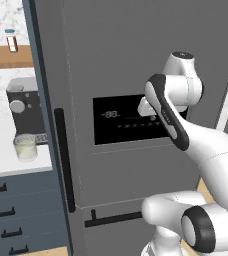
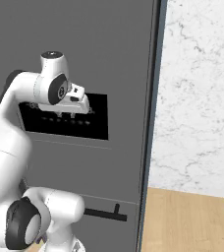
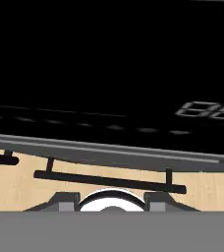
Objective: Grab a lemon wedge from the fridge and one ice cube from the ice bowl, and put them in the glass of lemonade.
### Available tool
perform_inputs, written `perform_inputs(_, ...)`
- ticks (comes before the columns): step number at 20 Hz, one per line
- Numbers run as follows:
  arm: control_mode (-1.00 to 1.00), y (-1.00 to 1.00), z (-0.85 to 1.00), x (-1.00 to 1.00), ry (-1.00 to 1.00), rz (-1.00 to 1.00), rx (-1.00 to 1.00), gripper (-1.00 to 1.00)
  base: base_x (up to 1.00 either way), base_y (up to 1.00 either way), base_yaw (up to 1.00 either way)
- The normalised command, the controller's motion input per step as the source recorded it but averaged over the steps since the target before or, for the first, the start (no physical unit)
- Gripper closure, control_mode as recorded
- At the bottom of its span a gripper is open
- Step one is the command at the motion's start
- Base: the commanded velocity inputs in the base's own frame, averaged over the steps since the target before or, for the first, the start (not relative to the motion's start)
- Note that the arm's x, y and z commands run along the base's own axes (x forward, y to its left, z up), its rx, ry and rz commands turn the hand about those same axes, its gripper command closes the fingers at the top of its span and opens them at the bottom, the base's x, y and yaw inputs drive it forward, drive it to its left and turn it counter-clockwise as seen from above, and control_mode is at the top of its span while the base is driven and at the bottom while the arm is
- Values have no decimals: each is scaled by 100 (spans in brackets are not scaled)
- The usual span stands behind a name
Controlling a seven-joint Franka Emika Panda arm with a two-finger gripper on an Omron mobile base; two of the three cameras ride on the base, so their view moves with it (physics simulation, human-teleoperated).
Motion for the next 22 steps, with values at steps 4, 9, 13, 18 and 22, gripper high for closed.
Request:
perform_inputs(4,-100,3,0,-70,-7,0,3,-100,0,0,0)
perform_inputs(9,-100,2,0,-100,-15,0,9,-100,0,0,0)
perform_inputs(13,-100,26,-9,-76,0,-5,4,-100,0,0,0)
perform_inputs(18,-100,9,-4,-10,0,-2,0,-100,0,0,0)
perform_inputs(22,-100,5,0,-18,-7,0,-1,-100,0,0,0)
